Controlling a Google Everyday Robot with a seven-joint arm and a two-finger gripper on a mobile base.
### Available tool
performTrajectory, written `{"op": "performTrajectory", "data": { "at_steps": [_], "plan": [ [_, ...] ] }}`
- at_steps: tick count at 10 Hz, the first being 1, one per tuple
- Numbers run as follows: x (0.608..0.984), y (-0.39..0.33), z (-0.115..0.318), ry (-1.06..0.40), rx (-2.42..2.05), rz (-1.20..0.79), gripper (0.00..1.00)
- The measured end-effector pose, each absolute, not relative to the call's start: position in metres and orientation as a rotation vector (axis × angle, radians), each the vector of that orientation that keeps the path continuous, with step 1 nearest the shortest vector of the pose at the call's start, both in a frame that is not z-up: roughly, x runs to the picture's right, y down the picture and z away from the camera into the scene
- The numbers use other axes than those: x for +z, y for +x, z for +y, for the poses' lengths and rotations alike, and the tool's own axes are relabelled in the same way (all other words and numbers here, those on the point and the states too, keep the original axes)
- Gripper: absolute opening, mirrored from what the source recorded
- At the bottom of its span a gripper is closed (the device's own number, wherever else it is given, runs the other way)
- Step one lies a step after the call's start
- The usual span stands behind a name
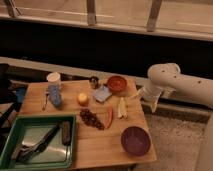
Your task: Place apple in table surface
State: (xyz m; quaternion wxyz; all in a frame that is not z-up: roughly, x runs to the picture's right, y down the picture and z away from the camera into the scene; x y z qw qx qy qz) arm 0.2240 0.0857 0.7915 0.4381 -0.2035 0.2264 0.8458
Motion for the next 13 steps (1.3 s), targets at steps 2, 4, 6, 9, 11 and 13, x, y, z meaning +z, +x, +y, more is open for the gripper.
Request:
{"op": "performTrajectory", "data": {
  "at_steps": [2, 4, 6, 9, 11, 13],
  "plan": [
    [0.791, 0.224, 0.085, -0.501, 2.103, 0.557, 0.8],
    [0.781, 0.212, 0.074, -0.496, 2.079, 0.489, 0.8],
    [0.778, 0.18, 0.059, -0.509, 2.034, 0.439, 0.8],
    [0.773, 0.107, 0.035, -0.551, 1.939, 0.355, 0.8],
    [0.766, 0.053, 0.021, -0.581, 1.861, 0.295, 0.8],
    [0.756, -0.004, 0.011, -0.628, 1.769, 0.223, 0.8]
  ]
}}
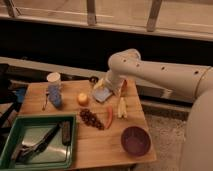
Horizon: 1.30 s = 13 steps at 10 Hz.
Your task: Place apple in table surface
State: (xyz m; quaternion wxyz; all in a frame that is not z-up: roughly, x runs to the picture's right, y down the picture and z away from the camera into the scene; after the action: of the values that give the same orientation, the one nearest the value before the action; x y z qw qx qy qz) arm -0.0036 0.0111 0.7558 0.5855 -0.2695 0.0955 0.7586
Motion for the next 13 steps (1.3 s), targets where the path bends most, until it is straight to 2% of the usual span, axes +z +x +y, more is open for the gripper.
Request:
{"op": "performTrajectory", "data": {
  "at_steps": [2, 6, 9, 13],
  "plan": [
    [0.742, -0.042, 0.006, -0.67, 1.716, 0.154, 0.8],
    [0.743, -0.041, 0.007, -0.667, 1.717, 0.156, 0.8],
    [0.773, -0.042, 0.008, -0.695, 1.792, 0.112, 0.8],
    [0.83, -0.08, 0.012, -0.786, 1.821, 0.085, 0.8]
  ]
}}
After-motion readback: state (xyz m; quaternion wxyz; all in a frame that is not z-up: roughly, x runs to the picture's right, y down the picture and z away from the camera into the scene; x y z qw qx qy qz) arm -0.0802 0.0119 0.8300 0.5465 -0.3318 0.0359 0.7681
